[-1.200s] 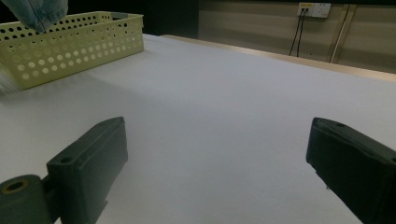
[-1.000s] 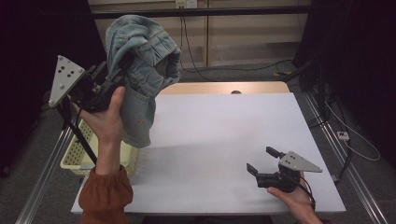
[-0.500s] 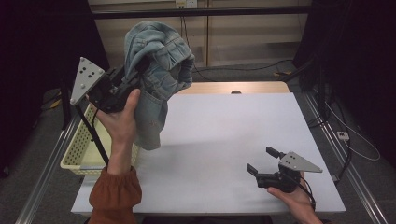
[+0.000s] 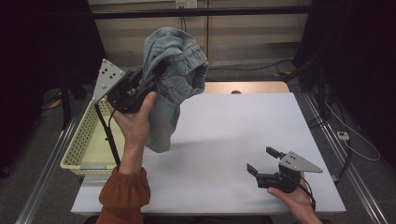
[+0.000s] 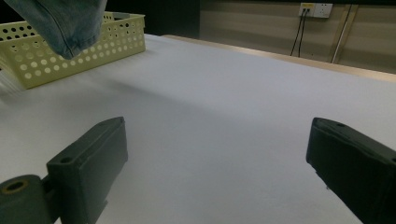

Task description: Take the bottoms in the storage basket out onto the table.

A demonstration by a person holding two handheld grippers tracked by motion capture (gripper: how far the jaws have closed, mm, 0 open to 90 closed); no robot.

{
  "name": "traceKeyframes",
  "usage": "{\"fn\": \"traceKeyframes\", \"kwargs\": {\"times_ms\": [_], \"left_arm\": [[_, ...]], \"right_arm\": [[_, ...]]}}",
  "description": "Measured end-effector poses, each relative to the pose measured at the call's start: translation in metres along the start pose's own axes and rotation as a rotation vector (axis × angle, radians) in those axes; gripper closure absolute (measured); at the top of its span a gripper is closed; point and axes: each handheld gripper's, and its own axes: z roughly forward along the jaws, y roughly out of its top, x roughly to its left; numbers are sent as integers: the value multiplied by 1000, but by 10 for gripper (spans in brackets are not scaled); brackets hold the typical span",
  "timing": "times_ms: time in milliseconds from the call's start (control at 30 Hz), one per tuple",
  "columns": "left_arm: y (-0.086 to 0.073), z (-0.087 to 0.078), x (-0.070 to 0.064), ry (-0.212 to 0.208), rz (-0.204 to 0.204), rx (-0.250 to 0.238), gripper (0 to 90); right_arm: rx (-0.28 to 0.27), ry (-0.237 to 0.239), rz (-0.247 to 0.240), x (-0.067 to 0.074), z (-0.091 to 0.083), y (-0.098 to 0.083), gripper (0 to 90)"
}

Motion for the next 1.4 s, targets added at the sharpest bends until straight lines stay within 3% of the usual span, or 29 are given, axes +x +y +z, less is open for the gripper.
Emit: {"fn": "traceKeyframes", "kwargs": {"times_ms": [900, 1100, 1400], "left_arm": [[-17, 39, -29, -96, -25, 49, 729], [-25, 44, -35, -124, -58, 47, 728], [-36, 58, -46, -153, -47, 71, 728]], "right_arm": [[1, 3, 1, 0, 0, 0, 53], [-1, 3, 1, 0, 0, 0, 53], [0, 3, 0, 0, 0, 0, 53]]}}
